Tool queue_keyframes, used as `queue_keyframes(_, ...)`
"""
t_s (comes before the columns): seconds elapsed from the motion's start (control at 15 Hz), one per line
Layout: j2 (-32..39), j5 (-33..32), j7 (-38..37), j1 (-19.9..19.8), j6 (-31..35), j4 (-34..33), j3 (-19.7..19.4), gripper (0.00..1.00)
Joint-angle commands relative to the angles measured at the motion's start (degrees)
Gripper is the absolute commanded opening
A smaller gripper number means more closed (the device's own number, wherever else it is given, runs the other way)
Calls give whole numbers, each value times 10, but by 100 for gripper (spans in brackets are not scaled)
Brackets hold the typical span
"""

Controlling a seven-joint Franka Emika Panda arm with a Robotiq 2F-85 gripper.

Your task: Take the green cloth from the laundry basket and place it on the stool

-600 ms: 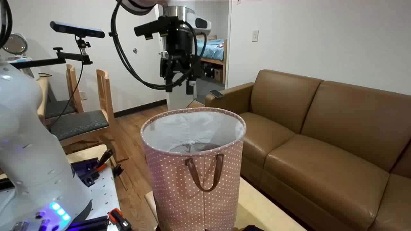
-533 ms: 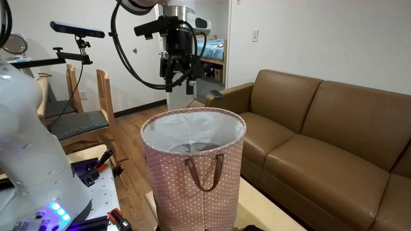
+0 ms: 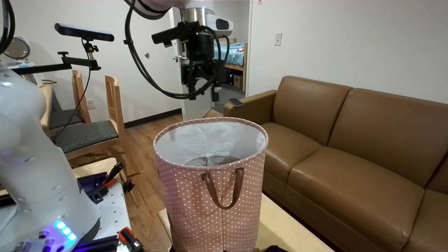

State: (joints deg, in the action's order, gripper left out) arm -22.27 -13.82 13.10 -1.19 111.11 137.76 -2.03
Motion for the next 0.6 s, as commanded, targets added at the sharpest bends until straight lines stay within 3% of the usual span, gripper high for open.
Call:
queue_keyframes(0.0, 64, 16, -11, 9, 162, 5, -8, 100)
queue_keyframes(0.13, 116, 33, -13, 11, 262, 16, -11, 100)
queue_keyframes(0.47, 266, 136, 11, 25, 416, 5, 2, 100)
queue_keyframes(0.53, 301, 129, -10, 24, 460, 1, 10, 100)
